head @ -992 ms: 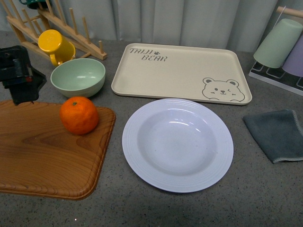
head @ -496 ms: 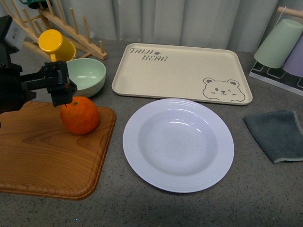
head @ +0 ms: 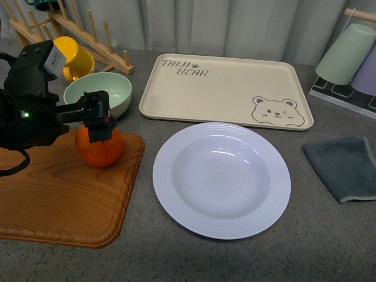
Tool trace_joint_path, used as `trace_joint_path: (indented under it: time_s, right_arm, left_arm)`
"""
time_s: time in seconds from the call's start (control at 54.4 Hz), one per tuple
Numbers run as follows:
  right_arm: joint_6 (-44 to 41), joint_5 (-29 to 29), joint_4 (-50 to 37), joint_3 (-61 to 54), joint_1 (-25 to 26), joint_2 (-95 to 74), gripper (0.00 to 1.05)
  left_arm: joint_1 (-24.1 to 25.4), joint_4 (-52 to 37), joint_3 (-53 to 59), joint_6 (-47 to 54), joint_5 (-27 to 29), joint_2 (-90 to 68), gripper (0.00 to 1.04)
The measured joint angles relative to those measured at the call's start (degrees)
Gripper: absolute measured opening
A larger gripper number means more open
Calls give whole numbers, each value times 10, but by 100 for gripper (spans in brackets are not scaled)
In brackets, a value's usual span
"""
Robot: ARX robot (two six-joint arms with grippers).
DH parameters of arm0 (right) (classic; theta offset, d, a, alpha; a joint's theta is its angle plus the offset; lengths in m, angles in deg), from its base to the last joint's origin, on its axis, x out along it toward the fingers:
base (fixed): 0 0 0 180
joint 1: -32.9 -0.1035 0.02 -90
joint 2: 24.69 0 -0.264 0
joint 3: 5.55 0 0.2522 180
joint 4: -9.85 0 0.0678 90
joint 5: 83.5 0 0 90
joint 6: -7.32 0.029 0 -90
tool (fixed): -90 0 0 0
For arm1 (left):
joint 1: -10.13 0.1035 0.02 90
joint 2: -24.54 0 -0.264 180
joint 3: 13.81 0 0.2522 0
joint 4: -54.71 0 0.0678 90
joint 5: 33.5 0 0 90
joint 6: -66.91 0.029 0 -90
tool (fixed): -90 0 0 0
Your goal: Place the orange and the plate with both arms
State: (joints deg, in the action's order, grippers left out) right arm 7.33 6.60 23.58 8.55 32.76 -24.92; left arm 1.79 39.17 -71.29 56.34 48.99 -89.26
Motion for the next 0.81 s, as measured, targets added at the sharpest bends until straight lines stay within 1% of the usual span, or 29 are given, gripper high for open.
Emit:
trace_joint_path:
  time_s: [0.239, 0.404, 0.422, 0.459, 0.569, 0.624, 0.808]
  right_arm:
    - [0, 0, 0, 0, 0, 0, 96]
    - [0, 0, 0, 0, 0, 0, 96]
    - [0, 0, 0, 0, 0, 0, 96]
    - [0, 0, 0, 0, 0, 0, 96]
    - [0, 0, 0, 0, 0, 0, 96]
    - [0, 0, 0, 0, 0, 0, 96]
    - [0, 0, 0, 0, 0, 0, 96]
  left_arm:
    - [-7, 4, -18, 0, 0, -32, 98]
    - [-5, 3, -26, 2, 14, -59, 98]
    - [-5, 3, -26, 1, 12, -61, 93]
    - [-4, 3, -26, 1, 11, -63, 88]
    - [-4, 3, -27, 1, 11, -63, 75]
    - [-3, 3, -27, 1, 11, -63, 73]
    - [-6, 5, -25, -9, 8, -50, 73]
